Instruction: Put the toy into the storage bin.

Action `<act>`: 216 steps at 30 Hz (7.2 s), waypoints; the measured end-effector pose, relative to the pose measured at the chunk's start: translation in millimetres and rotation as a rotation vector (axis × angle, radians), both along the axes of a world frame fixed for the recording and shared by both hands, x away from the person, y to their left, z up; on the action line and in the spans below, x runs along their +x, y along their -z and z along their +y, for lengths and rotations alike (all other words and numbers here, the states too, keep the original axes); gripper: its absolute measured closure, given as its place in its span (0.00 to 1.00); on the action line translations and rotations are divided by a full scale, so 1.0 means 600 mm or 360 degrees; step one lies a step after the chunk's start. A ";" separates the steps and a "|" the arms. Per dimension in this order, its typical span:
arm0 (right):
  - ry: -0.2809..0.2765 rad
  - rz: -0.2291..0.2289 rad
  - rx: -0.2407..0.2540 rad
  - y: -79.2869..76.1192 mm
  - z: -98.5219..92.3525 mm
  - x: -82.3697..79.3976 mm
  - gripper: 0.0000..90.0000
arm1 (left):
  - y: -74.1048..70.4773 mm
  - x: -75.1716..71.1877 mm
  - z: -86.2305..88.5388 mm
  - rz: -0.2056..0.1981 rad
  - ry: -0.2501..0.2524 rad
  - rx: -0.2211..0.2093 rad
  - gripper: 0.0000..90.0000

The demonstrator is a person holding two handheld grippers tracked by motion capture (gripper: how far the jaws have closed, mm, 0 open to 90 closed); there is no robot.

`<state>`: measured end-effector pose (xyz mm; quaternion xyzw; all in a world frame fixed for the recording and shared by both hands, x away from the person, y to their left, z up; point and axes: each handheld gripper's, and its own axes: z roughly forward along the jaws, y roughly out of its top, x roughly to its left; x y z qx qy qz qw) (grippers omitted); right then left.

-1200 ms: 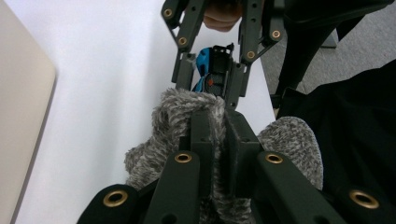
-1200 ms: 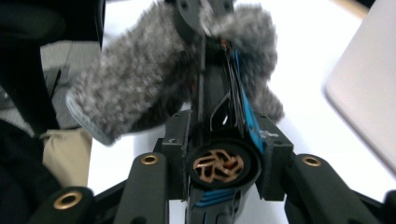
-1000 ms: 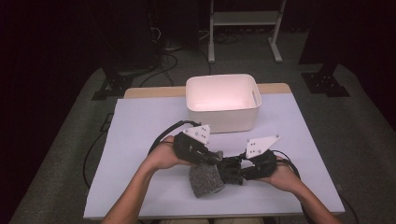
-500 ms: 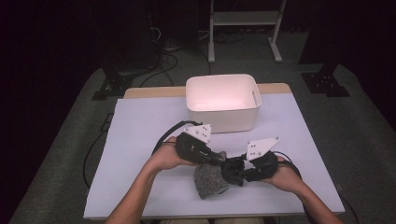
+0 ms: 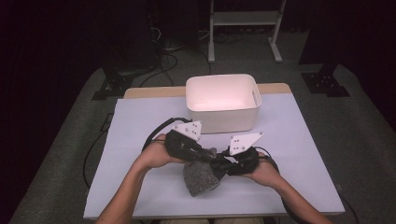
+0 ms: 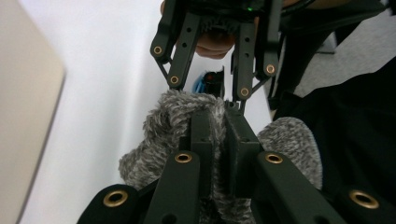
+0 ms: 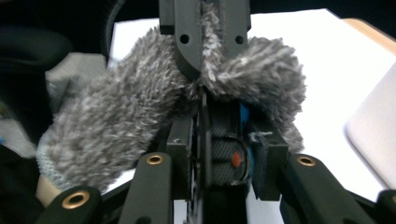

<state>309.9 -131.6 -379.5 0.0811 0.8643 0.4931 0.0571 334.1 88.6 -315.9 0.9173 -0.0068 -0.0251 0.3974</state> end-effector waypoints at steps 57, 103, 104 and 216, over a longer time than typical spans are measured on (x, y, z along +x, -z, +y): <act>0.0089 0.0127 -0.0395 0.094 -0.105 -0.018 0.57 | 0.092 -0.008 -0.106 0.0027 0.0123 0.0236 0.92; 0.0065 0.0155 -0.0232 0.109 -0.087 -0.016 0.76 | 0.087 -0.008 -0.089 0.0041 0.0134 0.0261 0.91; 0.0068 0.0152 -0.0228 0.110 -0.087 -0.016 0.76 | 0.087 -0.008 -0.103 0.0043 0.0160 0.0270 0.91; 0.0009 0.0082 -0.0112 0.042 0.012 0.020 0.62 | 0.062 0.002 0.086 0.0059 -0.0222 0.0005 0.92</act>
